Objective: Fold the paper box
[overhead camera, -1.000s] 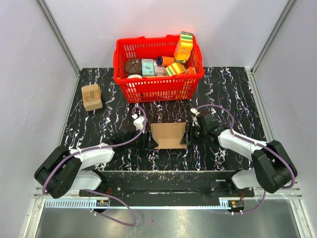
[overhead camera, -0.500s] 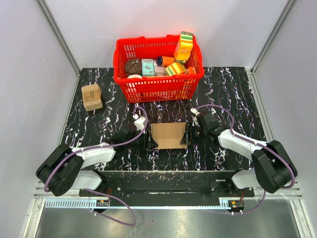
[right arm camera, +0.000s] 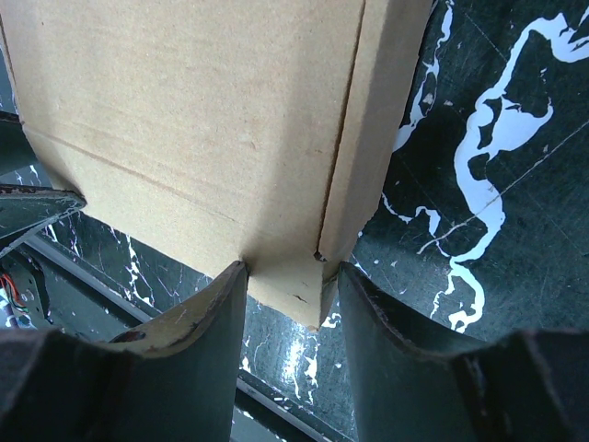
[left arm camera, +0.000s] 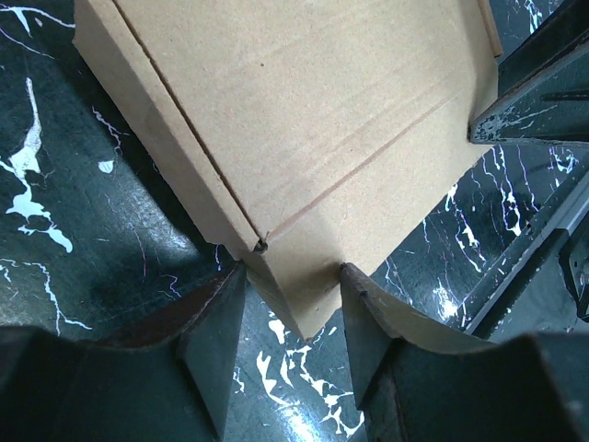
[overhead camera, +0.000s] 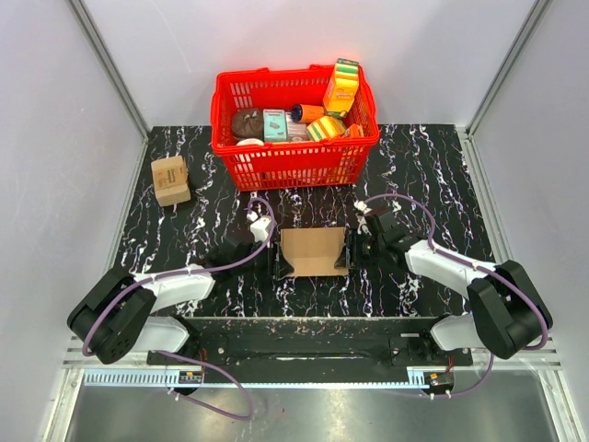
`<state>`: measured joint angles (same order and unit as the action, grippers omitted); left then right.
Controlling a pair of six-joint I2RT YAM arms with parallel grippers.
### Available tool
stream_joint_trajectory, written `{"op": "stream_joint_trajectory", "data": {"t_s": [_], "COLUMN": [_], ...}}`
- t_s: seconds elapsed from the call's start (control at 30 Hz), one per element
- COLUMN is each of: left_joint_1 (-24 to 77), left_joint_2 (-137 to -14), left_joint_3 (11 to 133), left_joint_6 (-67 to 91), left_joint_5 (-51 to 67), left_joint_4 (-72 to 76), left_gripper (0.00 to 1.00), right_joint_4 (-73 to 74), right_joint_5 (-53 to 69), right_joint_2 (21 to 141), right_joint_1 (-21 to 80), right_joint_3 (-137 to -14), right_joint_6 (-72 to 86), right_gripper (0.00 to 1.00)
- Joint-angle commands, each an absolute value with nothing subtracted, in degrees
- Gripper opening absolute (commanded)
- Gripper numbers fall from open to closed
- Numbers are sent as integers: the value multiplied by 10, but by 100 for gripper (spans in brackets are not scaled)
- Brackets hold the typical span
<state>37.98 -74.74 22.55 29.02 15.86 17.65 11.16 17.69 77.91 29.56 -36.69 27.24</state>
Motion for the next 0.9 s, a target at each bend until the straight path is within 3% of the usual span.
{"op": "stream_joint_trajectory", "data": {"t_s": [0.0, 0.87], "left_joint_1": [382, 382], "left_joint_2": [-749, -800], "left_joint_3": [250, 257], "left_joint_6": [288, 262], "left_joint_5": [172, 162], "left_joint_4": [206, 225], "left_gripper": [49, 50], "right_joint_4": [92, 88], "right_joint_5": [192, 191], "right_joint_2": [774, 783], "right_joint_1": [293, 292], "right_joint_3": [-372, -373], "right_joint_6": [271, 269], "right_gripper": [50, 50]}}
